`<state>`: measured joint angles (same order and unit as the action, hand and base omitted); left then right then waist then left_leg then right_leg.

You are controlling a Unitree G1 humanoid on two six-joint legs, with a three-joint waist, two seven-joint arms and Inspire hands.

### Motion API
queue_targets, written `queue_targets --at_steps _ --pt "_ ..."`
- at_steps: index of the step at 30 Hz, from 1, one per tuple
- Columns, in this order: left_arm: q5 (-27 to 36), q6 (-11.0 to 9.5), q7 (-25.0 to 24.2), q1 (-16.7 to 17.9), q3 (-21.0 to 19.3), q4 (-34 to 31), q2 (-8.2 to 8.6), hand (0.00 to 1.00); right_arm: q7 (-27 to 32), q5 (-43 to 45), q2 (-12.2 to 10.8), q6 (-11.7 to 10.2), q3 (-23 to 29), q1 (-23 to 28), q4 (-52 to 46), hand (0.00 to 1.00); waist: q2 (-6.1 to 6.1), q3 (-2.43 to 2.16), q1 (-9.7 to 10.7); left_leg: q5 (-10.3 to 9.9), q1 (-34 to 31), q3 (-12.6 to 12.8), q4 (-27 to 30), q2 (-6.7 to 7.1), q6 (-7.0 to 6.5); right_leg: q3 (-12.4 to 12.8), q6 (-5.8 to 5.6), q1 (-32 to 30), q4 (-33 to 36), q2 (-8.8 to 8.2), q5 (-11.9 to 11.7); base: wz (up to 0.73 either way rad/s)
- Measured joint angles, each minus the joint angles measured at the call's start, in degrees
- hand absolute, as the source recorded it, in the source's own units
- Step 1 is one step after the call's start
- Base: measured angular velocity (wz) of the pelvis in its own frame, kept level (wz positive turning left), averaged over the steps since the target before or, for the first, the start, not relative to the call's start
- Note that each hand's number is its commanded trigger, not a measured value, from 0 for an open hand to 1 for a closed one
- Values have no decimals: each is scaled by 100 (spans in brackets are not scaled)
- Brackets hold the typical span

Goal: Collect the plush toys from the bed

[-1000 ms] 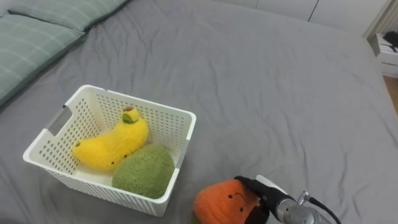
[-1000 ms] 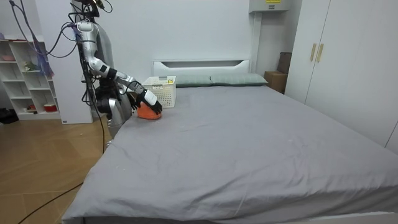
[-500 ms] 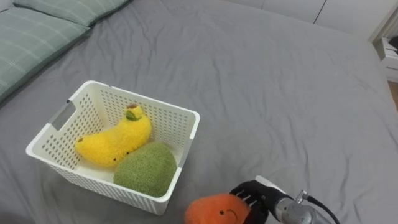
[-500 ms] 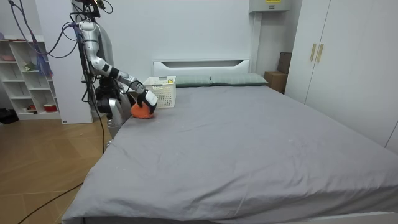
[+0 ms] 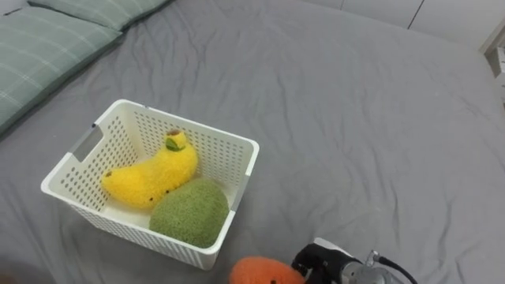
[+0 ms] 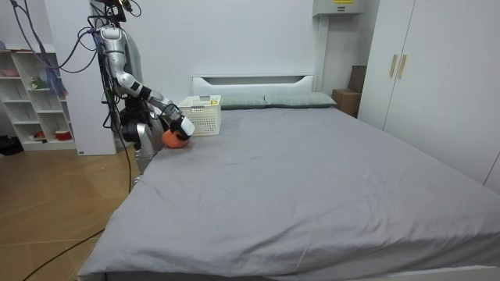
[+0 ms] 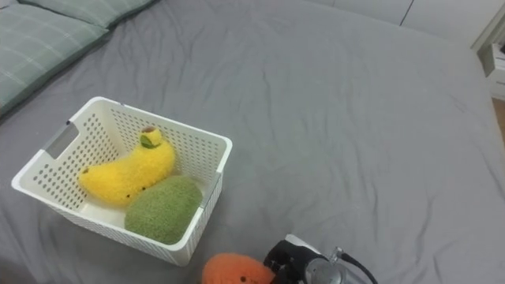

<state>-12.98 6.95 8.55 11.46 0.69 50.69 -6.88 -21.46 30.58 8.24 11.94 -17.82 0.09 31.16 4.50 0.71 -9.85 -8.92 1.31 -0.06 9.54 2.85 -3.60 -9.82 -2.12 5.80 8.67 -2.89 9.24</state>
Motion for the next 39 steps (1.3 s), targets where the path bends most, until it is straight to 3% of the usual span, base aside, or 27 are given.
queue_targets --at_steps 9,12,17,24,33,39 --pt "-35 1 -3 25 -62 -7 -30 0 253 -125 108 -26 349 -72 -890 100 62 -34 82 4 39 30 0 -1 3 20 1 36 -1 -3 0 0" --pt "-22 2 -8 34 -66 -7 -35 0 379 -212 165 -53 476 -135 -902 100 61 -25 98 0 87 23 -1 0 1 17 0 92 -6 -3 0 1" --pt "-156 5 -143 131 -267 -128 -11 0 387 -209 228 -61 976 -122 -1407 100 32 -5 319 -1 40 -3 2 12 -2 16 0 47 -3 -10 1 1" --pt "-226 7 -199 137 -280 -132 -47 0 651 -548 419 -77 1478 -124 -2164 100 44 -16 394 6 38 90 6 -9 7 52 1 -2 -2 2 0 -5" --pt "-231 6 -221 166 -310 -74 -86 0 643 -838 458 -80 1487 -179 -3156 100 82 -24 361 -2 124 163 -26 -18 -3 184 1 36 7 8 0 -6" --pt "-241 5 -426 167 -394 -125 -94 0 639 -870 488 -92 1469 -549 -3491 100 69 -15 336 -7 113 116 -10 -13 -7 134 2 71 14 6 0 4"
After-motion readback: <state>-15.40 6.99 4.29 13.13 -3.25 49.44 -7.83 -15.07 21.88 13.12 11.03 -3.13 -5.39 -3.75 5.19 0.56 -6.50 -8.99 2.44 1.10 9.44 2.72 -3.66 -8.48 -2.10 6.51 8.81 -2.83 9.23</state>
